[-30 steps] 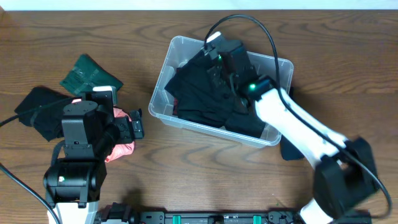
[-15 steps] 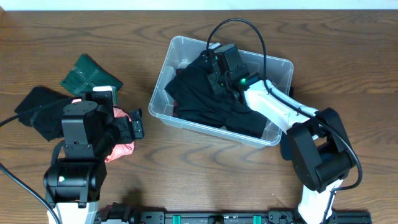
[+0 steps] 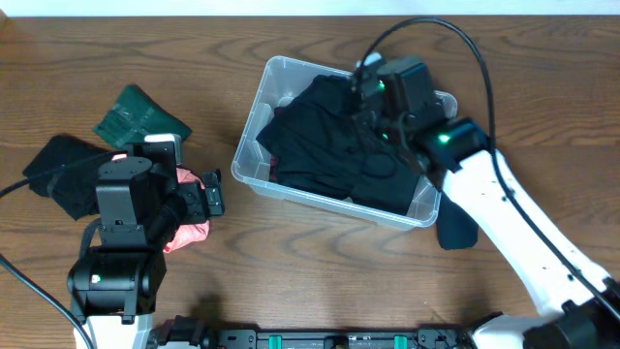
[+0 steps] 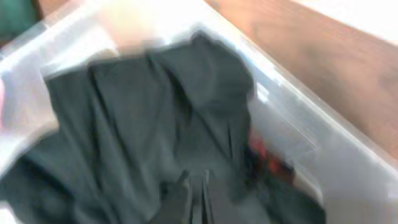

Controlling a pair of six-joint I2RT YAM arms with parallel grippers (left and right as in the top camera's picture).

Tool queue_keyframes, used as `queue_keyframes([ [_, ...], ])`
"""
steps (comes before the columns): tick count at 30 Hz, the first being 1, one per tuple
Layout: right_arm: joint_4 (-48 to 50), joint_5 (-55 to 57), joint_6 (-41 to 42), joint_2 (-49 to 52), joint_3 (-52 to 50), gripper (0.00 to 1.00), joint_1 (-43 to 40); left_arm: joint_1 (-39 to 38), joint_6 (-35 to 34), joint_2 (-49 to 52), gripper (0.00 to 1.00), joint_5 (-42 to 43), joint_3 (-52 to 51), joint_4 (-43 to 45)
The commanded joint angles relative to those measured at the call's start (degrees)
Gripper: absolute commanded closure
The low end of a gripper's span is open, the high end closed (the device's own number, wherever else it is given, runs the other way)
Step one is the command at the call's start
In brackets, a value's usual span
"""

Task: Pack container

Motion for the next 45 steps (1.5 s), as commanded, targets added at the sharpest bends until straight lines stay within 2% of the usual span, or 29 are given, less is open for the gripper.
queue_keyframes([
  [1, -6.7, 5.9, 4.7, 2.6, -0.9, 0.99, -0.4, -0.2, 0.7, 0.0, 0.02, -0.3, 1.3, 0.0],
  [4, -12.4, 3.9, 4.9, 3.1, -1.0, 0.99, -0.4, -0.2, 0.7, 0.0, 0.02, -0.3, 1.3, 0.0],
  [11, -19.4, -15.6, -6.3, 2.2, -1.0, 0.99, -0.4, -0.2, 0.7, 0.0, 0.02, -0.3, 1.3, 0.0],
  [15, -25.6, -27.8, -19.3, 0.6, -1.0, 0.99, -0.4, -0.2, 0.7, 0.0, 0.02, -0.3, 1.3, 0.0],
  [18, -32.6, -27.2, -25.0, 0.3, -1.0, 0.99, -0.4, -0.2, 0.7, 0.0, 0.02, -0.3, 1.3, 0.0],
  [20, -35.9, -24.4, -24.9, 0.4, -1.0, 0.99, -0.4, -0.2, 0.7, 0.3, 0.02, -0.3, 1.3, 0.0],
  [28, -38.4, -23.5, -24.9, 0.4, -1.2, 0.99, -0.4, -0.2, 0.7, 2.6, 0.02, -0.3, 1.3, 0.0],
  [32, -39.0, -17.4, -21.3, 0.4, -3.1, 0.99, -0.4, -0.2, 0.7, 3.0, 0.02, -0.3, 1.3, 0.0],
  [36, -37.7, -16.5, -20.0, 0.4, -6.7, 0.99, -0.4, -0.2, 0.7, 3.0, 0.02, -0.3, 1.3, 0.0],
  [40, -33.3, -8.9, -12.3, 0.4, -9.0, 0.99, -0.4, -0.2, 0.7, 3.0, 0.02, -0.3, 1.3, 0.0],
  [45, -29.3, 8.9, 0.5, 0.4, -9.3, 0.98, -0.4, -0.2, 0.7, 3.0, 0.02, -0.3, 1.3, 0.0],
])
